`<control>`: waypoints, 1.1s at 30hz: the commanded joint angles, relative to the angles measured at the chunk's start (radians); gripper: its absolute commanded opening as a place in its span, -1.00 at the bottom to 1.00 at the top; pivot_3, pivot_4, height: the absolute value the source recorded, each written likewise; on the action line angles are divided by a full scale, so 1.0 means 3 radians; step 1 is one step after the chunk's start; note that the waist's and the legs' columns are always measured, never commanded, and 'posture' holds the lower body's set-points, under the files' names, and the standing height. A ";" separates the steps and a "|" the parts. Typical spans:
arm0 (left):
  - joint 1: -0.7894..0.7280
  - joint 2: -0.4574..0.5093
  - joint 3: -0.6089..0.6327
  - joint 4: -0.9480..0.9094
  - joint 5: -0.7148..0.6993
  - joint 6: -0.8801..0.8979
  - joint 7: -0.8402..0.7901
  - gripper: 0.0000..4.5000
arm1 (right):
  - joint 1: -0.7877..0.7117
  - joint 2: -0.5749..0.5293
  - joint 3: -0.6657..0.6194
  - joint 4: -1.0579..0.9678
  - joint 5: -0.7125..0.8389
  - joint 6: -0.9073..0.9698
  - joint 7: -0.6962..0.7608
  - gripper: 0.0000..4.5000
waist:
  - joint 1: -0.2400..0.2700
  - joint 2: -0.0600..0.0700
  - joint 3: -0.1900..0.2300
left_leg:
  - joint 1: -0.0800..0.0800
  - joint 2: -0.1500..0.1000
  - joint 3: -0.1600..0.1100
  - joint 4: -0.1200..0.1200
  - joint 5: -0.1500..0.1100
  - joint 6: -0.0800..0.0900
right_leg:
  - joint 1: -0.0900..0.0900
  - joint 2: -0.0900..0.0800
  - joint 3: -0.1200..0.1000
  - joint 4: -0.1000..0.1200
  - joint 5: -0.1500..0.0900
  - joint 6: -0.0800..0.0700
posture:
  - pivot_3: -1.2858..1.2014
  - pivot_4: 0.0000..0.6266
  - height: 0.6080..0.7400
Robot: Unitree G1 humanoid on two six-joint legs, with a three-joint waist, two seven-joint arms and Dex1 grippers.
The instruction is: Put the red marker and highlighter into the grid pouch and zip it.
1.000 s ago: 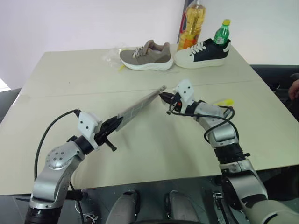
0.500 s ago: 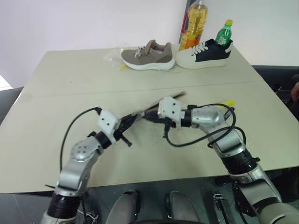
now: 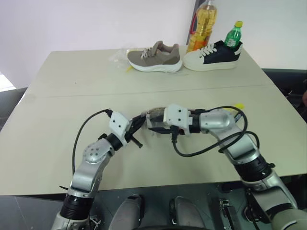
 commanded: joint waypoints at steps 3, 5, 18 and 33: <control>-0.0069 0.0002 0.0138 0.0010 0.0130 -0.0148 0.0190 -1.00 | -0.0139 -0.0142 -0.0844 -0.0049 0.0562 0.0427 -0.0111 0.81 | 0.0002 -0.0001 0.0001 | -0.0003 0.0000 0.0000 0.0000 0.0000 0.0000 | -0.0002 0.0000 0.0000 0.0000 0.0000 0.0000 | 0.03 -0.52 0.97; -0.0076 -0.0024 0.0134 0.0046 0.0156 -0.0171 0.0248 -1.00 | -0.0089 -0.0303 -0.1103 0.0111 0.0571 0.0448 -0.0167 0.81 | 0.0016 -0.0002 0.0001 | -0.0004 0.0000 0.0000 0.0001 0.0000 0.0000 | -0.0002 0.0000 0.0000 0.0000 0.0000 0.0000 | 0.03 -0.52 0.97; -0.0263 -0.0178 0.0024 0.0375 0.0322 -0.0299 0.0298 -1.00 | 0.0148 -0.0666 -0.1659 0.1269 -0.0035 0.1310 -0.1654 0.91 | 0.0075 0.0000 -0.0001 | -0.0025 0.0000 0.0005 0.0012 -0.0001 0.0003 | -0.0017 -0.0001 -0.0002 -0.0002 0.0004 0.0004 | 0.03 -0.52 0.97; -0.0475 -0.0228 -0.0073 0.0715 0.0288 -0.0481 0.0048 -1.00 | 0.0342 0.0171 -0.2410 0.0458 0.0185 0.2959 -0.2662 0.91 | 0.0079 0.0002 -0.0002 | -0.0025 0.0000 0.0005 0.0016 0.0000 0.0004 | -0.0015 0.0000 -0.0002 0.0000 0.0008 0.0004 | 0.03 -0.52 0.97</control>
